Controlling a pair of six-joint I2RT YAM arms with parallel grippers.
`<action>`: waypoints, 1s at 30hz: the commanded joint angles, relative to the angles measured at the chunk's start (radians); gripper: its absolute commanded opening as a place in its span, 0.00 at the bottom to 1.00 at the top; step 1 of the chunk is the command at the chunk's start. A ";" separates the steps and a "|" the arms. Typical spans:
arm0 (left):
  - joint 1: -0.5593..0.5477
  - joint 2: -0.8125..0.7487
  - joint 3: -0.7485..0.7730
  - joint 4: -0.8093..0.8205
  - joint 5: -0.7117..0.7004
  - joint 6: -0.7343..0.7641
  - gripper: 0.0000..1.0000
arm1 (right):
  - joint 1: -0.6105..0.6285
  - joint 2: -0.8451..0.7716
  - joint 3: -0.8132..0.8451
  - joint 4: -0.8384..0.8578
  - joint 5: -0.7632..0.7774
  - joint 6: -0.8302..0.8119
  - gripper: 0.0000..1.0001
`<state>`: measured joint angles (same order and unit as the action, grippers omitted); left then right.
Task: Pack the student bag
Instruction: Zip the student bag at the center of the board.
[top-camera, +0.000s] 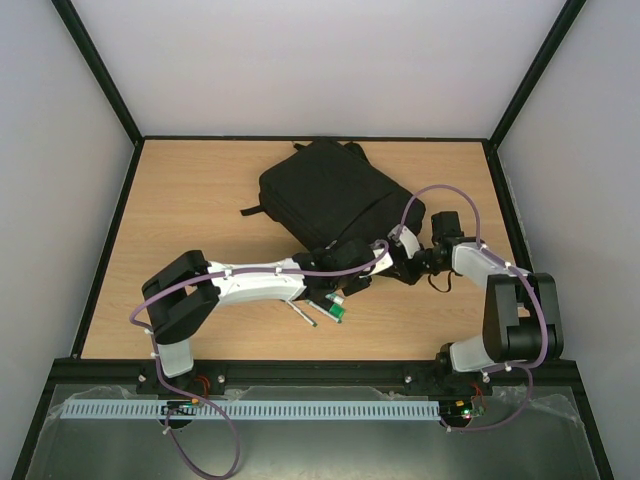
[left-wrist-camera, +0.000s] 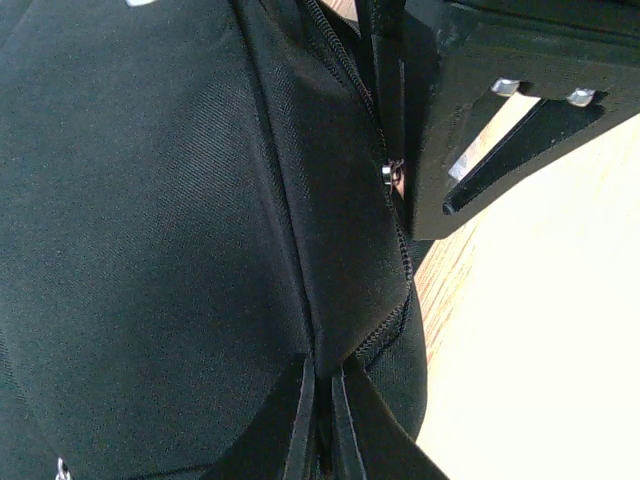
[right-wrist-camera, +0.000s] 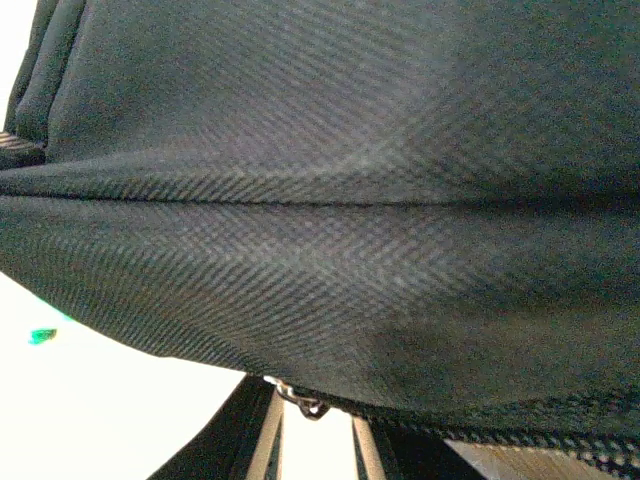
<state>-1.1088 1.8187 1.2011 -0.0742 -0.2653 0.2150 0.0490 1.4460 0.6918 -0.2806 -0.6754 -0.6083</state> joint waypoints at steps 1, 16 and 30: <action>0.010 -0.042 0.048 0.049 -0.012 -0.004 0.02 | 0.007 0.005 0.014 0.001 -0.031 -0.004 0.17; 0.012 -0.098 -0.092 0.047 0.020 -0.044 0.02 | -0.060 0.090 0.136 -0.309 0.189 -0.281 0.01; 0.007 -0.211 -0.287 0.068 0.014 -0.139 0.02 | -0.166 0.211 0.260 -0.358 0.342 -0.290 0.01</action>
<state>-1.1053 1.6672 0.9668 -0.0010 -0.2253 0.1360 -0.0959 1.6314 0.9230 -0.5716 -0.4358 -0.9051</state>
